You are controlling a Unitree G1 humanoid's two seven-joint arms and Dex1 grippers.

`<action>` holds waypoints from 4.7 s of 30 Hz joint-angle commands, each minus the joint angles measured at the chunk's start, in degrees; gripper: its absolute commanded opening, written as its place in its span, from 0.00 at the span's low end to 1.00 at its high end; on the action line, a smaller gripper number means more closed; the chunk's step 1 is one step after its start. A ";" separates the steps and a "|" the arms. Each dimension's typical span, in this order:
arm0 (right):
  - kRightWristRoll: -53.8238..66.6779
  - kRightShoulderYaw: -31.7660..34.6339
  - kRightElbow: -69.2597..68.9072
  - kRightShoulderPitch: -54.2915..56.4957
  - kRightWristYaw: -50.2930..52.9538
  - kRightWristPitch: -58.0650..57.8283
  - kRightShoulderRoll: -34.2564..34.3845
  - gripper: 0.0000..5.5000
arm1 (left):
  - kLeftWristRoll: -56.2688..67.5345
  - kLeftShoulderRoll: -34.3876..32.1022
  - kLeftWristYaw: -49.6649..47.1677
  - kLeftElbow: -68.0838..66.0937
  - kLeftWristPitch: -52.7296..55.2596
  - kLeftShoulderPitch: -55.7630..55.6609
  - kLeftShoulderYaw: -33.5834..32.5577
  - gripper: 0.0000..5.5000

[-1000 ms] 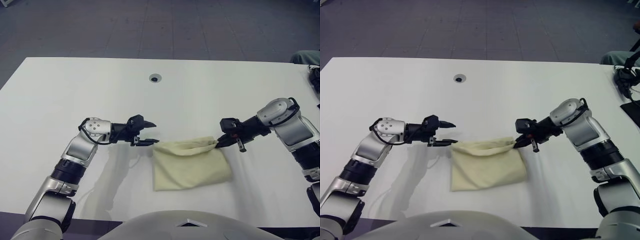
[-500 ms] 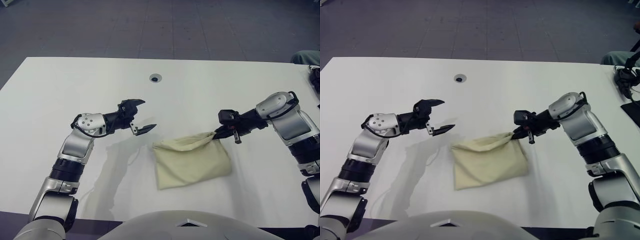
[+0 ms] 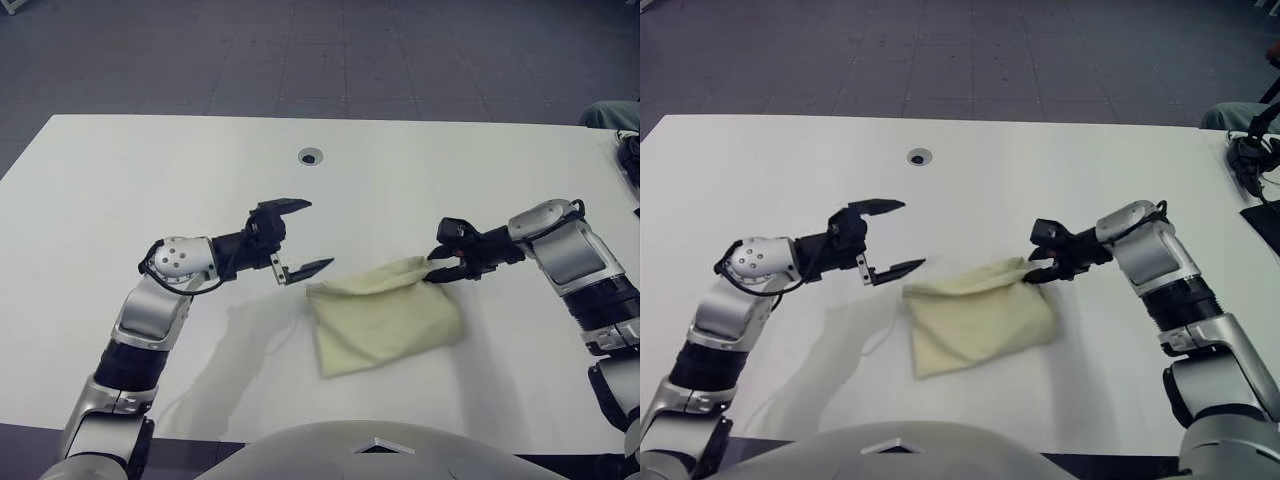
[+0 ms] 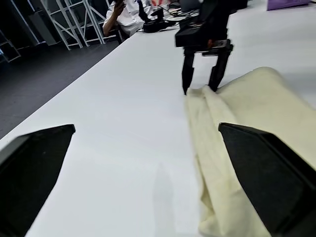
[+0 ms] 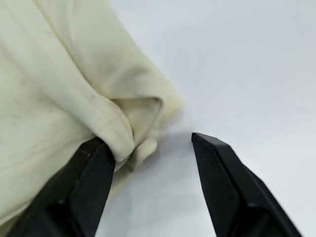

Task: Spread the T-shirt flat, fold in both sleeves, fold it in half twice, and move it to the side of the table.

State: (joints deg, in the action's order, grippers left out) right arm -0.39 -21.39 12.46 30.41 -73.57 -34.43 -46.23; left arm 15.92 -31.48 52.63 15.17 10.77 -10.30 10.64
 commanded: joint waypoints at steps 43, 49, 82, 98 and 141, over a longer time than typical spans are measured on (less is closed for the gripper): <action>3.97 7.65 3.17 -2.86 17.85 -0.26 8.51 0.98 | -15.76 6.46 -10.53 -9.51 -9.80 2.54 8.44 0.98; 3.51 6.82 2.14 -4.68 16.88 0.38 7.21 0.98 | -17.56 7.73 -16.65 -19.33 -11.49 -0.57 4.21 0.98; 30.17 29.38 -19.57 -15.24 8.25 9.19 10.23 0.98 | -16.35 8.31 -25.18 -24.33 -15.16 -6.83 -7.30 0.98; 11.48 3.18 -1.74 -24.92 7.06 41.68 25.57 0.98 | -14.14 7.31 -22.51 -24.44 -14.82 -9.04 -9.14 0.98; 5.06 28.33 58.61 -6.87 80.18 42.95 18.71 0.98 | -14.02 6.78 -24.53 -17.49 -14.39 -1.35 -11.86 0.98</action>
State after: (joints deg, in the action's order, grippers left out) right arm 4.68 6.41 65.16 27.90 6.89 16.64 -30.71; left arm 2.00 -23.74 28.16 -3.47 -4.21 -12.24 -0.73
